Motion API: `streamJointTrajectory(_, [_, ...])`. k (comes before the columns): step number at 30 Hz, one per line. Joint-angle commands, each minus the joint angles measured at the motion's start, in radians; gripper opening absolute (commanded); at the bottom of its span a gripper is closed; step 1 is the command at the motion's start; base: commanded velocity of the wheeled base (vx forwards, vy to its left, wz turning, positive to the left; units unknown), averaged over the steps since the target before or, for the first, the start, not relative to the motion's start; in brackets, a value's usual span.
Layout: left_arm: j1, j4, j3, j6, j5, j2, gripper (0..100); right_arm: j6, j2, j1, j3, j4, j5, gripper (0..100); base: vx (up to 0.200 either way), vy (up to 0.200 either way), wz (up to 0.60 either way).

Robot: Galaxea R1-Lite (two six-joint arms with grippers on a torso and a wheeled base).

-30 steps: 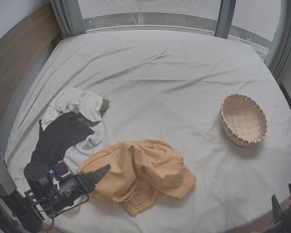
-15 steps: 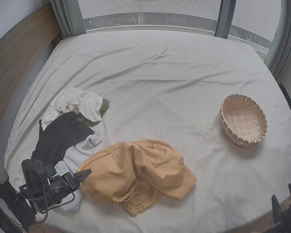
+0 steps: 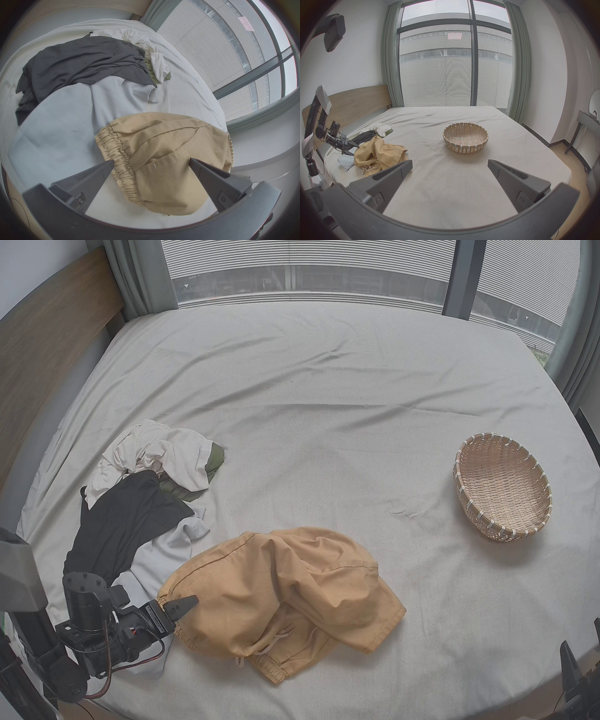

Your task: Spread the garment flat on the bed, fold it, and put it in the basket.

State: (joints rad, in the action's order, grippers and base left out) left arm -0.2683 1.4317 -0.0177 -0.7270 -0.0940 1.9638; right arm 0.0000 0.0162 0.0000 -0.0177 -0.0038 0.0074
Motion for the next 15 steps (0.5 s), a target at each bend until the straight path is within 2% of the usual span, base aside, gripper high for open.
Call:
streamJointTrajectory(1, [0.001,0.093,0.018,-0.002,0.008,0.167,100,0.000,-0.016,0.000,0.018,-0.001,0.000,100,0.000,0.000,0.00])
streamJointTrajectory(7, [0.014,0.064,0.018,-0.002,0.010,0.122,100,0.000,-0.016,0.000,0.018,-0.001,0.000,100,0.000,0.000,0.00])
streamJointTrajectory(11, [0.012,-0.040,0.018,0.001,0.005,0.061,100,0.000,-0.016,0.000,0.018,-0.001,0.000,100,0.000,0.000,0.00])
streamJointTrajectory(15, [0.012,-0.022,0.015,0.003,0.002,0.075,100,0.000,-0.016,0.000,0.018,-0.001,0.000,100,0.000,0.000,0.00])
